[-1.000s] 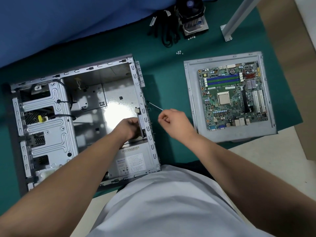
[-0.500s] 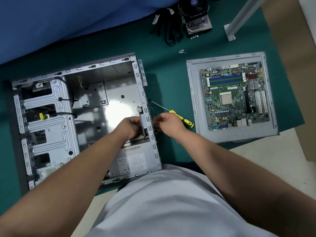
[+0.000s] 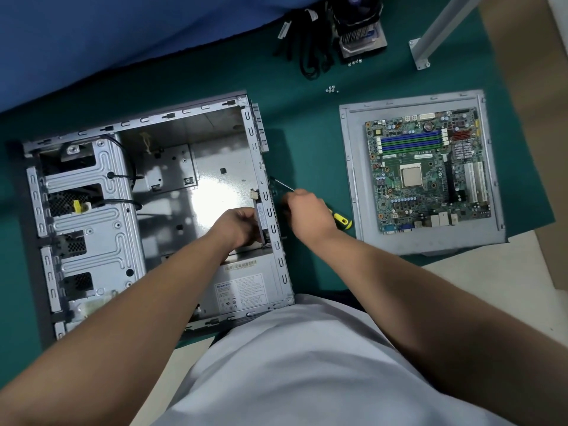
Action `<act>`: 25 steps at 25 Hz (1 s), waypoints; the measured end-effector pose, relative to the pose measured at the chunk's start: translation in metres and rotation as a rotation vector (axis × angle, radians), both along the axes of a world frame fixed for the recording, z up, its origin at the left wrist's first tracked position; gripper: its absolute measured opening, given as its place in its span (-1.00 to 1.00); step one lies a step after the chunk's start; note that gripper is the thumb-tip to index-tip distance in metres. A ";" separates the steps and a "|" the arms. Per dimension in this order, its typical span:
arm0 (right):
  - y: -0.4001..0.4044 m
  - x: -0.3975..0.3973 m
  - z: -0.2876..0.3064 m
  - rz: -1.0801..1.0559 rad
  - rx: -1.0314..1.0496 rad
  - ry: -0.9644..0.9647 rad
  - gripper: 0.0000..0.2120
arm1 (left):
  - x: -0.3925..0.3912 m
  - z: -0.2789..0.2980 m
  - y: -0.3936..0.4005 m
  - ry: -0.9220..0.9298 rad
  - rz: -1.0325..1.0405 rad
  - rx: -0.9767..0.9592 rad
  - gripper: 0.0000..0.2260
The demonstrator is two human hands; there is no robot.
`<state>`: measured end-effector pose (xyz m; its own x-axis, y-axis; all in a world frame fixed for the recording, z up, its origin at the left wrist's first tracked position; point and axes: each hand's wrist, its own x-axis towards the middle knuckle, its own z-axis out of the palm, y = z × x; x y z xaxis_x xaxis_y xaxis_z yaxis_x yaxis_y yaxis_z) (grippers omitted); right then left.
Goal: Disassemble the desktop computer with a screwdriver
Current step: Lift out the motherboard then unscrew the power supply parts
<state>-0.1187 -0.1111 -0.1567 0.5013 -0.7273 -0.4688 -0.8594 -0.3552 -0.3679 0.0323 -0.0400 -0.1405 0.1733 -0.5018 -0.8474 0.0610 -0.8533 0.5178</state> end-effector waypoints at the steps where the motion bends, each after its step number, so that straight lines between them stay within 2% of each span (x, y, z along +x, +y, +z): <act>1: -0.001 0.002 0.000 0.029 0.001 0.021 -0.67 | 0.001 0.002 0.000 -0.014 -0.029 -0.001 -0.63; 4: -0.001 0.005 -0.001 0.095 -0.026 0.069 -0.58 | 0.002 0.002 0.000 -0.012 -0.021 -0.004 -0.70; 8: 0.000 0.005 -0.004 0.121 -0.019 0.075 -0.60 | 0.003 -0.005 0.001 0.009 0.005 0.002 -0.68; 10: -0.004 0.003 -0.005 0.039 0.034 0.013 -0.70 | 0.004 -0.010 0.002 0.017 -0.007 -0.004 -0.68; 13: -0.021 -0.003 0.000 -0.239 0.108 -0.165 -0.85 | 0.005 -0.020 0.002 0.046 0.082 0.014 -0.41; 15: -0.042 -0.009 0.004 -0.386 0.131 -0.249 -0.88 | 0.006 -0.024 0.002 0.051 0.085 0.034 -0.33; 21: -0.126 -0.017 0.004 -0.631 0.126 -0.289 -0.81 | 0.007 -0.029 0.002 0.098 0.106 -0.018 -0.27; 25: -0.178 -0.012 -0.002 -0.659 0.044 -0.231 -0.81 | 0.008 -0.030 0.004 0.143 0.087 0.018 -0.29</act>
